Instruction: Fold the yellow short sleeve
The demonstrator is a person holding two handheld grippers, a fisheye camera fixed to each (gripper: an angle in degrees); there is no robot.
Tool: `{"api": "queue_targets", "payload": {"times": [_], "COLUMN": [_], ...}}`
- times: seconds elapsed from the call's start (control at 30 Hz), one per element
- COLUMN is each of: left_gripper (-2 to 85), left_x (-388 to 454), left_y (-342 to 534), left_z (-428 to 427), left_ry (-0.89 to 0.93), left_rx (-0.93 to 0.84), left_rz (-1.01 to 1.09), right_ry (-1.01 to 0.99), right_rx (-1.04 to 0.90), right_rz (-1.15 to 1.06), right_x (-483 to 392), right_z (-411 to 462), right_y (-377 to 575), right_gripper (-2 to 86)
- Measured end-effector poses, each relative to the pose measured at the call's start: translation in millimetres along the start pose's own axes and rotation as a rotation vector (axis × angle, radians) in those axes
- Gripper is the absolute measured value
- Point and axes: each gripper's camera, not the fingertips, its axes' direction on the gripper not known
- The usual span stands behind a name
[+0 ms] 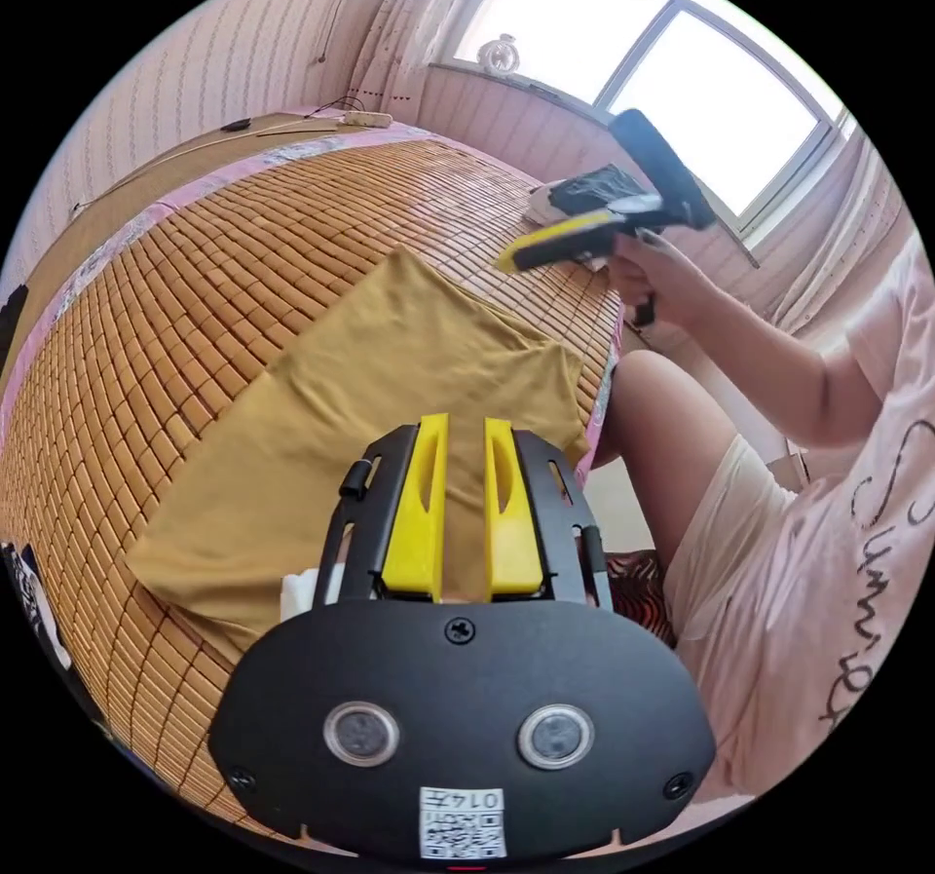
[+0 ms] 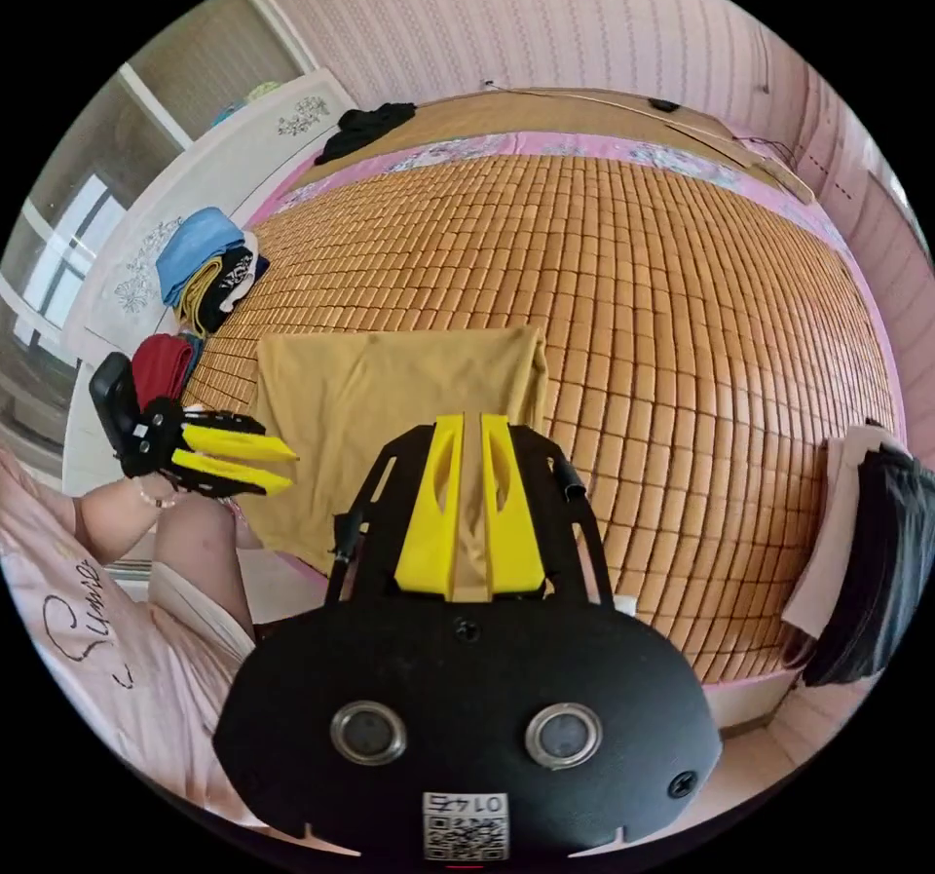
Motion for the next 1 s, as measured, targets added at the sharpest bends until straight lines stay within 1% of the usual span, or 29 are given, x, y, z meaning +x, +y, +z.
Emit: {"api": "queue_targets", "payload": {"times": [0.13,0.23,0.37,0.47,0.53,0.6,0.7,0.77,0.83,1.0], "left_gripper": [6.7,7.9,8.2,8.3,8.5,8.3,5.2,2.9,1.6,0.6], "left_x": [-38,-52,-59,-62,-65,-65,-65,-62,-57,-46], "left_y": [-53,-96,-144,-176,-193,-202,-213,-219,-228,-246], "left_z": [6,17,36,59,79,95,109,107,105,75], "left_ry": [-0.054,-0.044,-0.003,-0.016,-0.028,-0.036,-0.042,-0.06,-0.029,0.093], "left_rx": [0.039,0.034,0.014,-0.061,-0.128,-0.191,-0.246,-0.235,-0.227,-0.109], "left_rz": [-0.058,-0.079,-0.069,-0.051,-0.053,-0.044,-0.053,-0.03,-0.009,0.006], "right_ry": [0.013,-0.025,0.025,0.026,-0.021,-0.027,-0.106,-0.177,-0.273,-0.283], "right_rx": [-0.081,-0.079,-0.054,-0.049,-0.059,-0.054,-0.014,0.029,0.107,0.206], "right_rz": [0.159,0.188,0.199,0.218,0.21,0.196,0.204,0.22,0.245,0.218], "right_x": [34,37,39,47,53,55,66,76,93,108], "right_z": [1,7,14,17,16,14,2,-9,-29,-82], "right_y": [70,91,100,102,106,110,118,125,136,156], "right_gripper": [11.2,11.8,9.6,7.2,4.7,3.2,1.8,1.6,1.4,1.3]}}
